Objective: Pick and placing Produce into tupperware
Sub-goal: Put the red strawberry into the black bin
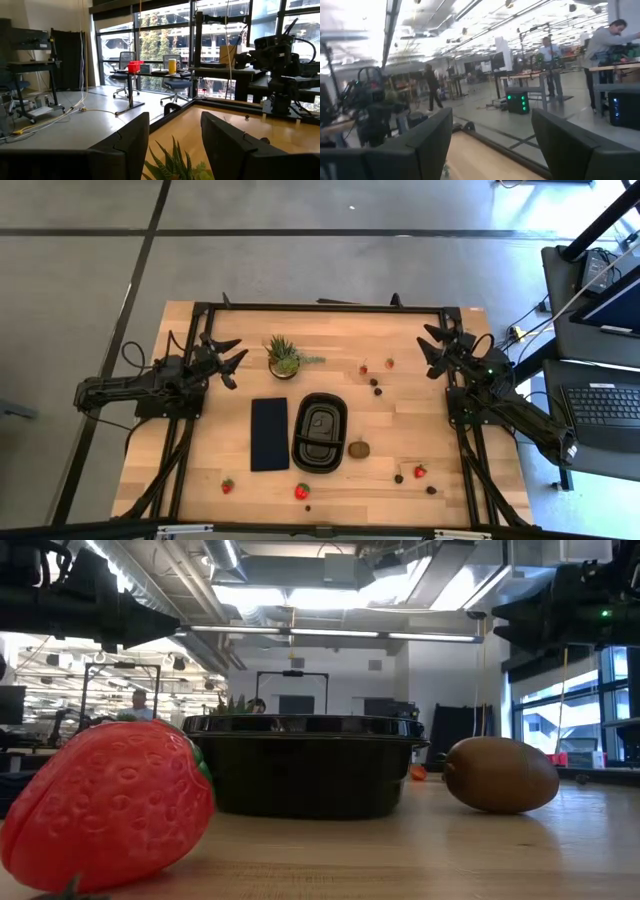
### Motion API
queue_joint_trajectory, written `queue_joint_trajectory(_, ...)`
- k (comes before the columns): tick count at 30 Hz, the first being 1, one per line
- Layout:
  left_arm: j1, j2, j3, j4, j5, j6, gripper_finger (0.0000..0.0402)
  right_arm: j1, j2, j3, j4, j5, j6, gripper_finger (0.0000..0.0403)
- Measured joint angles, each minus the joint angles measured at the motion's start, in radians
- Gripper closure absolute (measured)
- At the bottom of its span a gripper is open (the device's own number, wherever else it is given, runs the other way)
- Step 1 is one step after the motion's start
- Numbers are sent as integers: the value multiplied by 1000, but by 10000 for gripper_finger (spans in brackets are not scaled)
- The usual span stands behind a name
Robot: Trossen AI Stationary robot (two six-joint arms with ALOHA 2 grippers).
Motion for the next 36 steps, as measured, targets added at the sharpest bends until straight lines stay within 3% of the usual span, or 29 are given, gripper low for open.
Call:
queue_joint_trajectory(5, 0, 0, 0, 1, -1, 0, 230, 20, 96, 111, -115, -5, -52, 130)
queue_joint_trajectory(9, 0, 0, 0, 21, -2, 1, 230, 52, 254, 257, -254, 54, -51, 130)
queue_joint_trajectory(14, 0, 0, 0, 48, -2, 1, 230, 92, 514, 470, -543, 134, 107, 130)
queue_joint_trajectory(22, 0, 0, 0, 53, -2, 2, 230, 173, 919, 710, -952, 138, 380, 130)
queue_joint_trajectory(36, 0, 0, 0, 53, -2, 1, 230, 238, 1347, 724, -877, 183, 442, 130)
